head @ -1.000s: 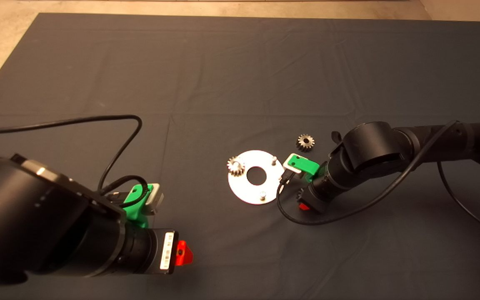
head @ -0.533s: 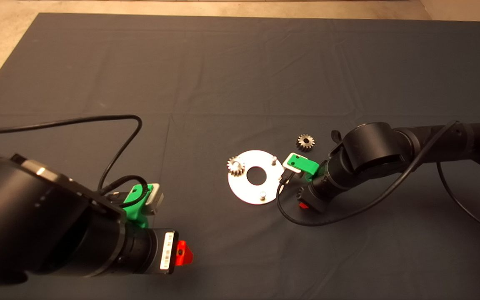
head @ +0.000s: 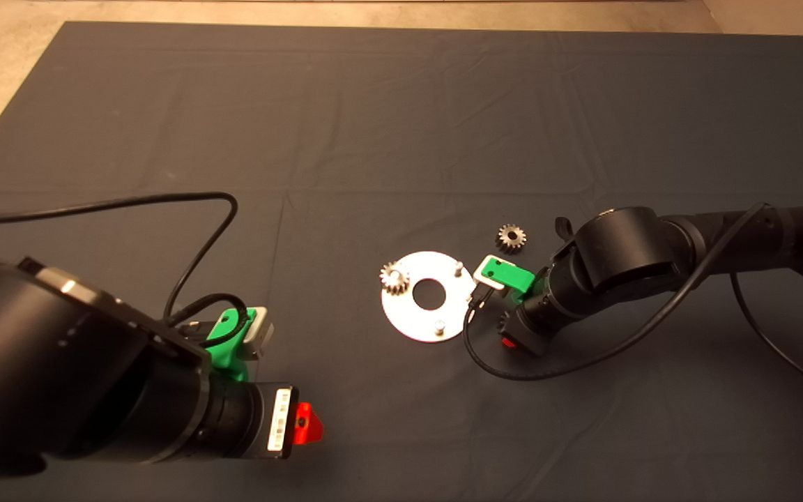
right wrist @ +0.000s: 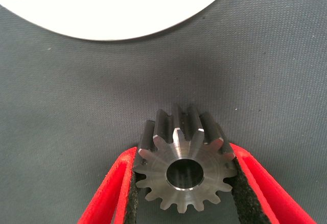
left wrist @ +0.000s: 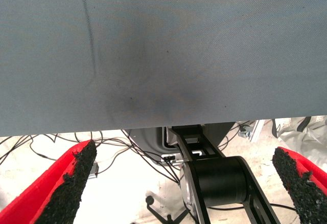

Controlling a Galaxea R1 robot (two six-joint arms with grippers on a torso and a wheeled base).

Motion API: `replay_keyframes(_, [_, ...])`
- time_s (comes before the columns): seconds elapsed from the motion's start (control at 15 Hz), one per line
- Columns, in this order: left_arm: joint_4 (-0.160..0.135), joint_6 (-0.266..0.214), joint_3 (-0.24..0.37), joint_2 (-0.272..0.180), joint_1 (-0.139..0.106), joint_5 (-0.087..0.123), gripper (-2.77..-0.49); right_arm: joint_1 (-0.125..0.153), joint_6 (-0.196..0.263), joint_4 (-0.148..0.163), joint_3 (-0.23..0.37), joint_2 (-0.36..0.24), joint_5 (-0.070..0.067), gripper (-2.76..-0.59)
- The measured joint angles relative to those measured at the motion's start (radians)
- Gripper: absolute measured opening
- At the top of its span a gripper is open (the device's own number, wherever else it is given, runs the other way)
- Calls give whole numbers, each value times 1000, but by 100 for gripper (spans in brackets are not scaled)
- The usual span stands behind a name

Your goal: Install three planetary gears onto the carrier pins

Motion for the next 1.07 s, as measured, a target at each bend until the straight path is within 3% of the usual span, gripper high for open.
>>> replay_keyframes(0.67, [0, 0, 0, 0, 0, 0, -77, 0, 0, 1, 9, 1, -2, -230])
replay_keyframes(0.93, [0, 0, 0, 3, 0, 0, -77, 3, 2, 16, -29, 52, -4, -230])
replay_keyframes(1.07, [0, 0, 0, 3, 0, 0, -77, 19, 3, 22, -53, 81, -3, -230])
